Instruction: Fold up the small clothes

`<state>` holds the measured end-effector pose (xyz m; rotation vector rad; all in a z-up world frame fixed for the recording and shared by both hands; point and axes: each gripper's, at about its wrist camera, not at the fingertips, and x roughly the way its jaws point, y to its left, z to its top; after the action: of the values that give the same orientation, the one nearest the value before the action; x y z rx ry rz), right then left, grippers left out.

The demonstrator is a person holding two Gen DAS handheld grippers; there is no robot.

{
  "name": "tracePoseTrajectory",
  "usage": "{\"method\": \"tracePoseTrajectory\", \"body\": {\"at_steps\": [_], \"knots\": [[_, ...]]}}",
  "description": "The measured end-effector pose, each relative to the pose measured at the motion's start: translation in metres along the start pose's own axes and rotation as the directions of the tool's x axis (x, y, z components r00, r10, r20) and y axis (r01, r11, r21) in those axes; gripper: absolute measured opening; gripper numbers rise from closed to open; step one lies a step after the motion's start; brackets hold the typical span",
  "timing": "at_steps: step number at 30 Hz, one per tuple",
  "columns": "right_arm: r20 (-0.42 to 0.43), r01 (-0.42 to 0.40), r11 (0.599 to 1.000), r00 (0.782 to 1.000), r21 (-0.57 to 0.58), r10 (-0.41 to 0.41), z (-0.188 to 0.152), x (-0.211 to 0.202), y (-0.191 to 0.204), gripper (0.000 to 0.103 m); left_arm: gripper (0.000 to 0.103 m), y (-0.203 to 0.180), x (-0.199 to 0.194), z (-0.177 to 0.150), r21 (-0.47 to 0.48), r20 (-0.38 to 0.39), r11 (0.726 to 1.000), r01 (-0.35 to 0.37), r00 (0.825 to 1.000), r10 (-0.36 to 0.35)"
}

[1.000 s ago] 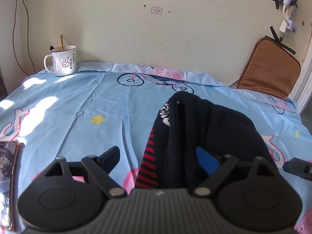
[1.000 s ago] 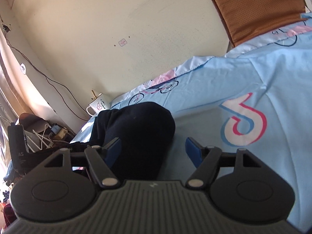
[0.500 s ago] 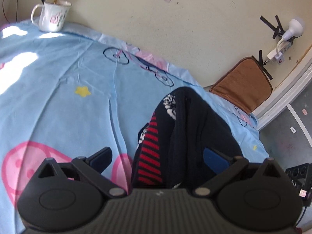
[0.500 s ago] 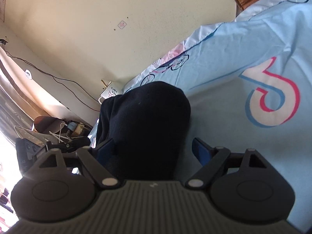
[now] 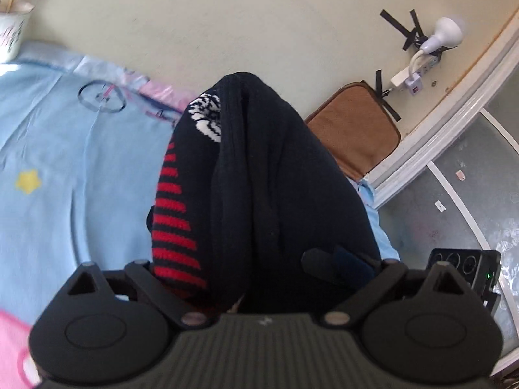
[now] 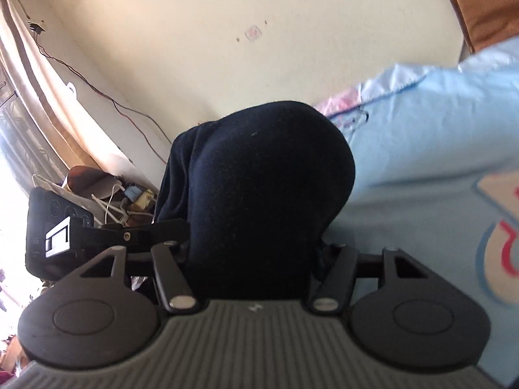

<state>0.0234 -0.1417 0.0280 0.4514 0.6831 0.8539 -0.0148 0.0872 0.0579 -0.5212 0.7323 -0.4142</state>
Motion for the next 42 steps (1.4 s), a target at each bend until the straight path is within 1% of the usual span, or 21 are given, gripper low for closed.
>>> {"method": "tracePoseTrajectory", "body": {"at_steps": [3, 5, 7, 9, 11, 13, 14, 15, 16, 18, 20, 21, 22, 23, 26, 28, 30, 34, 37, 40, 42], "knots": [[0.082, 0.019, 0.998, 0.996, -0.053, -0.014, 0.036, -0.003, -0.010, 0.064, 0.097, -0.018, 0.028, 0.042, 0.057, 0.028, 0.998, 0.011, 1.000, -0.013], [0.132, 0.032, 0.997, 0.991, -0.066, -0.024, 0.061, -0.002, -0.026, 0.064, 0.098, -0.023, 0.055, 0.068, 0.088, 0.041, 0.996, 0.016, 0.999, -0.019], [0.163, 0.054, 0.996, 0.986, -0.074, -0.041, 0.085, 0.005, -0.051, 0.064, 0.098, -0.021, 0.090, 0.092, 0.088, 0.039, 0.996, 0.014, 0.999, -0.018], [0.149, 0.070, 0.996, 0.987, -0.055, -0.061, 0.104, 0.017, -0.079, 0.064, 0.096, -0.008, 0.129, 0.108, 0.053, 0.016, 0.999, 0.001, 1.000, -0.002], [0.111, 0.103, 0.995, 0.989, -0.016, -0.101, 0.115, 0.033, -0.110, 0.064, 0.091, 0.012, 0.166, 0.113, 0.005, -0.028, 0.999, -0.032, 0.999, 0.032], [0.037, 0.179, 0.984, 0.983, 0.018, -0.179, 0.118, 0.056, -0.140, 0.066, 0.085, 0.030, 0.196, 0.109, -0.038, -0.079, 0.994, -0.101, 0.992, 0.098], [0.012, 0.212, 0.977, 0.977, 0.037, -0.212, 0.117, 0.062, -0.150, 0.071, 0.086, 0.037, 0.206, 0.104, -0.046, -0.086, 0.991, -0.128, 0.989, 0.124], [0.004, 0.229, 0.972, 0.973, 0.058, -0.230, 0.114, 0.065, -0.157, 0.074, 0.091, 0.038, 0.205, 0.099, -0.037, -0.055, 0.993, -0.112, 0.992, 0.110], [0.012, 0.222, 0.972, 0.975, 0.071, -0.223, 0.112, 0.062, -0.160, 0.076, 0.094, 0.037, 0.203, 0.097, -0.032, -0.044, 0.993, -0.112, 0.993, 0.111], [0.011, 0.242, 0.969, 0.970, 0.052, -0.243, 0.112, 0.056, -0.153, 0.078, 0.094, 0.034, 0.195, 0.090, -0.043, -0.036, 0.989, -0.139, 0.990, 0.137], [0.026, 0.297, 0.955, 0.954, 0.017, -0.298, 0.109, 0.046, -0.140, 0.081, 0.094, 0.027, 0.180, 0.083, -0.048, -0.023, 0.983, -0.178, 0.984, 0.177], [0.041, 0.329, 0.944, 0.943, 0.000, -0.329, 0.107, 0.038, -0.132, 0.081, 0.094, 0.022, 0.165, 0.076, -0.041, -0.001, 0.978, -0.205, 0.979, 0.205], [0.066, 0.370, 0.929, 0.927, -0.015, -0.368, 0.104, 0.032, -0.126, 0.082, 0.095, 0.016, 0.154, 0.069, -0.028, 0.017, 0.974, -0.226, 0.974, 0.226], [0.086, 0.389, 0.921, 0.919, -0.025, -0.385, 0.098, 0.022, -0.118, 0.084, 0.095, 0.009, 0.141, 0.061, -0.009, 0.038, 0.968, -0.250, 0.968, 0.250], [0.133, 0.412, 0.910, 0.906, -0.053, -0.402, 0.067, -0.009, -0.092, 0.086, 0.097, -0.009, 0.108, 0.029, 0.033, 0.084, 0.951, -0.306, 0.949, 0.303], [0.150, 0.427, 0.901, 0.898, -0.072, -0.414, 0.040, -0.028, -0.076, 0.086, 0.098, -0.020, 0.095, 0.007, 0.070, 0.096, 0.939, -0.336, 0.939, 0.329], [0.157, 0.454, 0.887, 0.885, -0.085, -0.438, 0.012, -0.041, -0.061, 0.086, 0.098, -0.030, 0.083, -0.018, 0.110, 0.111, 0.920, -0.377, 0.924, 0.366], [0.172, 0.495, 0.863, 0.863, -0.104, -0.475, -0.036, -0.059, -0.039, 0.086, 0.098, -0.044, 0.064, -0.054, 0.124, 0.138, 0.908, -0.400, 0.913, 0.384], [0.175, 0.510, 0.853, 0.855, -0.111, -0.488, -0.054, -0.066, -0.030, 0.086, 0.098, -0.055, 0.054, -0.076, 0.146, 0.163, 0.894, -0.423, 0.902, 0.400], [0.191, 0.541, 0.834, 0.834, -0.104, -0.517, -0.061, -0.074, -0.026, 0.086, 0.103, -0.062, 0.053, -0.090, 0.191, 0.196, 0.859, -0.475, 0.876, 0.441], [0.201, 0.557, 0.825, 0.822, -0.093, -0.533, -0.062, -0.078, -0.029, 0.086, 0.103, -0.067, 0.057, -0.097, 0.227, 0.210, 0.814, -0.535, 0.843, 0.496]]}}
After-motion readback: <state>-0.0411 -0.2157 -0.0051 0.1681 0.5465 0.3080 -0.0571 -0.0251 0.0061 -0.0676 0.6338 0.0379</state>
